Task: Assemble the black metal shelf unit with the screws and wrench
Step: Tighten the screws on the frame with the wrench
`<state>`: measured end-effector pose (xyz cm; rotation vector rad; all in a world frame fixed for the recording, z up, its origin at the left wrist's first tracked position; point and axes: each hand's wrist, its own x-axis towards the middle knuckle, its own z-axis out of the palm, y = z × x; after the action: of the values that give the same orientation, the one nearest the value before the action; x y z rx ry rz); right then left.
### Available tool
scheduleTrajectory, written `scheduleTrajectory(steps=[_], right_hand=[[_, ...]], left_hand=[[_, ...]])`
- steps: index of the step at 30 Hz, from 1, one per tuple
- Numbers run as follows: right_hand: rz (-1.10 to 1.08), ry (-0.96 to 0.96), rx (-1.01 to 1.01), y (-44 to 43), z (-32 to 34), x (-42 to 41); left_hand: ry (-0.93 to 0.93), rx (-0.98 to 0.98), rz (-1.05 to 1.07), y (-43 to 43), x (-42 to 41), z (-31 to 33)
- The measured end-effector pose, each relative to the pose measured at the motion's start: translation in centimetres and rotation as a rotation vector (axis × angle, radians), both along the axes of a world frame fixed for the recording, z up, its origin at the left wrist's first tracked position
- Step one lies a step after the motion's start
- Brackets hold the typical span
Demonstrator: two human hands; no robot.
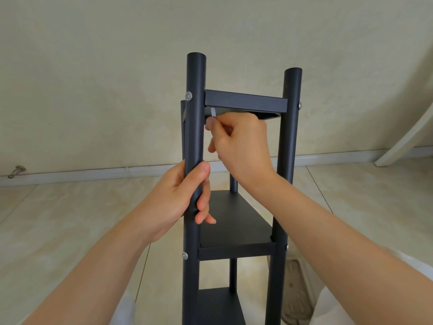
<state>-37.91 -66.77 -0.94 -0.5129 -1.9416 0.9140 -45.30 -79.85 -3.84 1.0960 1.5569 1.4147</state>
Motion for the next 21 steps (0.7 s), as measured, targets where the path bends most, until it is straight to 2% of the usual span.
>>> scheduleTrajectory(steps=[5,9,14,17,21], right_hand=[[0.022,0.119,-0.047,-0.5,-1.3,-0.9],[-0.075,0.206,0.047,-1.1,-1.8,-2.2],[-0.07,0.326,0.1,-0.5,-2.2,-3.0],[-0.069,0.347,0.092,-0.3,-2.4,-3.3],[-0.067,0.284,0.055,0.3,-2.8,-3.3]], left_hand=[[-0.002,0.014,-0.021,0.0,0.0,0.0],[0.021,0.017,-0.025,0.0,0.1,0.0],[0.032,0.022,-0.041,0.0,0.1,-0.1],[0.032,0.019,-0.03,0.1,0.1,0.0],[0.033,0.016,-0.019,0.2,0.0,0.0]])
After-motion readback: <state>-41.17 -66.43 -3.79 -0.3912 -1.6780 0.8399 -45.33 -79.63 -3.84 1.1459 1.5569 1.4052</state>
